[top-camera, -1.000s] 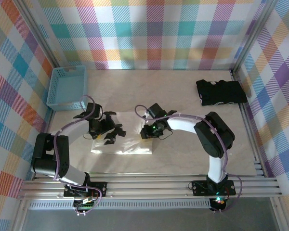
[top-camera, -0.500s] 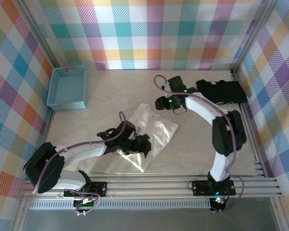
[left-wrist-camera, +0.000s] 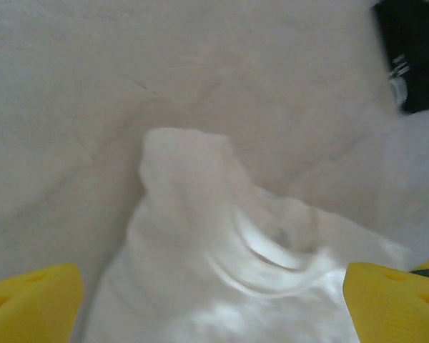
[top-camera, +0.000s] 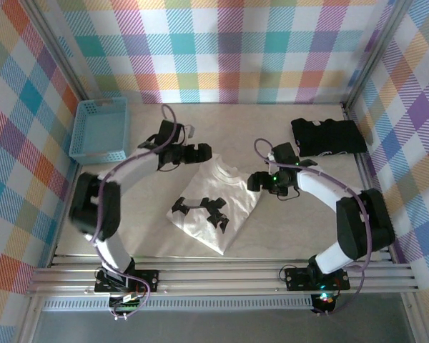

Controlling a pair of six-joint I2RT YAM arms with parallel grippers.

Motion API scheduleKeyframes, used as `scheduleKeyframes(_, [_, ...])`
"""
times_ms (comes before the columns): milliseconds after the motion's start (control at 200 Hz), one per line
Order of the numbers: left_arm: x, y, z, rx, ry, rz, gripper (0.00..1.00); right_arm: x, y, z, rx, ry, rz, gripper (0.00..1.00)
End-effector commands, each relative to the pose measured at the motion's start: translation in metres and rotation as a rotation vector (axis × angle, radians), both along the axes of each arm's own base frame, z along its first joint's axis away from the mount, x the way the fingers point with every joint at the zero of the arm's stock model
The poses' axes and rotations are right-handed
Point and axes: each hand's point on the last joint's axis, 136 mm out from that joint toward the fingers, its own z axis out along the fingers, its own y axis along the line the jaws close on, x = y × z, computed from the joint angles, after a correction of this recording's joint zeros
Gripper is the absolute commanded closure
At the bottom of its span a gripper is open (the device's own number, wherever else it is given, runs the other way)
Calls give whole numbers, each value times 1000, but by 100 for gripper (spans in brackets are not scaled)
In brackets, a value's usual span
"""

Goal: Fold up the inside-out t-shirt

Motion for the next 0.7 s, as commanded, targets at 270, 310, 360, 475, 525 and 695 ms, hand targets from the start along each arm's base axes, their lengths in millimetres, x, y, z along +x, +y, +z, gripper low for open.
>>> scheduleKeyframes(270, [21, -42, -66, 16, 181, -322, 7, 23, 14, -30, 75, 39, -76, 17])
scheduleKeyframes(310, [20, -45, -70, 0, 202, -335, 8, 23, 13, -33, 68, 43, -81, 17])
scheduleKeyframes(360, [17, -49, -75, -17, 225, -353, 9, 24, 11, -36, 58, 43, -88, 17])
scheduleKeyframes(475, [12, -54, -83, -47, 261, -384, 11, 27, 10, -43, 48, 47, -103, 18])
scheduleKeyframes(525, [11, -56, -85, -59, 279, -396, 14, 29, 12, -45, 64, 53, -105, 19])
scheduleKeyframes(695, [-2, -68, -85, -144, 345, -455, 30, 35, 25, -41, 141, 49, -109, 27])
